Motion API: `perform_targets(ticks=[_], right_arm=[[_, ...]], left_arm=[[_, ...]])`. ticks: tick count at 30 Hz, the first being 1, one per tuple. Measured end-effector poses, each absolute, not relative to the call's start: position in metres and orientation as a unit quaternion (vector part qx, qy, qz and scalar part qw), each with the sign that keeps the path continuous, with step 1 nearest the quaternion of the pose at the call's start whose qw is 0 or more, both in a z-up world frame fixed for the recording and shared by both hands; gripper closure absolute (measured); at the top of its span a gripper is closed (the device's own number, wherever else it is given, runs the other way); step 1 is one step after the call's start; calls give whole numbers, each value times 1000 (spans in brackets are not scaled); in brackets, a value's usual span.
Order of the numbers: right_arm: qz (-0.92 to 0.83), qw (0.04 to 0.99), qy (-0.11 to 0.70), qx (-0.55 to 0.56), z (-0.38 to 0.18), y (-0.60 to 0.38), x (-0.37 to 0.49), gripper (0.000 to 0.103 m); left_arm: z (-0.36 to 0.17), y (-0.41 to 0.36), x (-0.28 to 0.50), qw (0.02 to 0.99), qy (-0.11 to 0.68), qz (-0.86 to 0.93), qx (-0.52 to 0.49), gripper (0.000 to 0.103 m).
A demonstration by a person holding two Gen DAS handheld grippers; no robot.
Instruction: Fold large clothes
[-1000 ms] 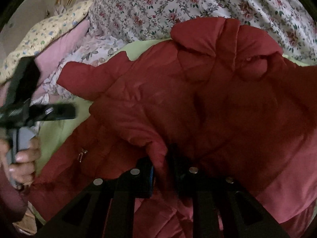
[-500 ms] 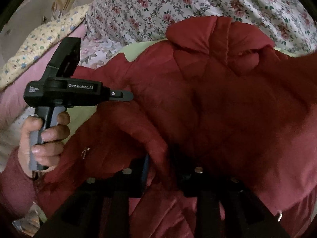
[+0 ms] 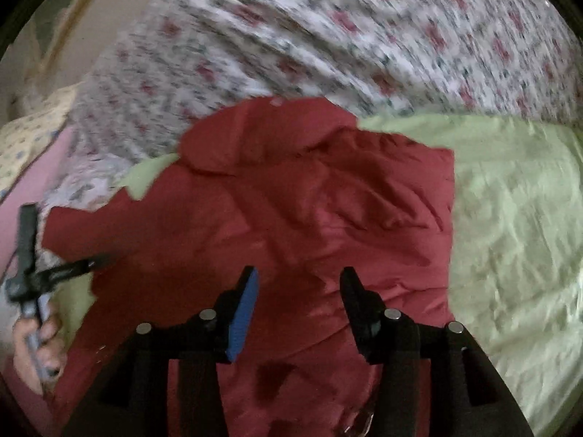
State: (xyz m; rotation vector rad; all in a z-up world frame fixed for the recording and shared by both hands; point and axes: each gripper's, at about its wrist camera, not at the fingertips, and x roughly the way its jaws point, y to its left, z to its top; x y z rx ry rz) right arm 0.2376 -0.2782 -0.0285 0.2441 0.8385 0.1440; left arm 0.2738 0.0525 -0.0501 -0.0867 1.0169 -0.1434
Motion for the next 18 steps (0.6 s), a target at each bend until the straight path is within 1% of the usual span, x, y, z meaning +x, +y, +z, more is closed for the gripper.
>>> perform_targets(ticks=[1,2,3,6,10,11,13,14,18], right_arm=[[66,898,418,119,-36,-279,242,54],[62,893,429,121,-45,-280,246,55],[61,891,432,121,-50,-280,246,55],[60,892,431,119,-55,-281,245,55],[59,892,433,115,-56,-281,247,54],[57,893,432,111,-56,-280,248,54],[54,895,431,101,-56,-277,245,53],[54,896,430,98,-56,-276,249,53],[51,897,427,103,-53,-277,248,52]], left_arm=[[-48,53,271,873,483,-61,-36,83],[-45,56,267,876,478,-53,-34,79],[-41,61,262,880,472,-45,-36,72],[-22,68,250,892,447,-40,-48,71],[-8,53,240,898,427,-93,-56,71],[-10,45,241,895,430,-106,-55,71],[-16,28,244,892,436,-110,-37,65],[-23,19,247,891,442,-105,-23,59],[-66,4,264,873,482,-79,1,57]])
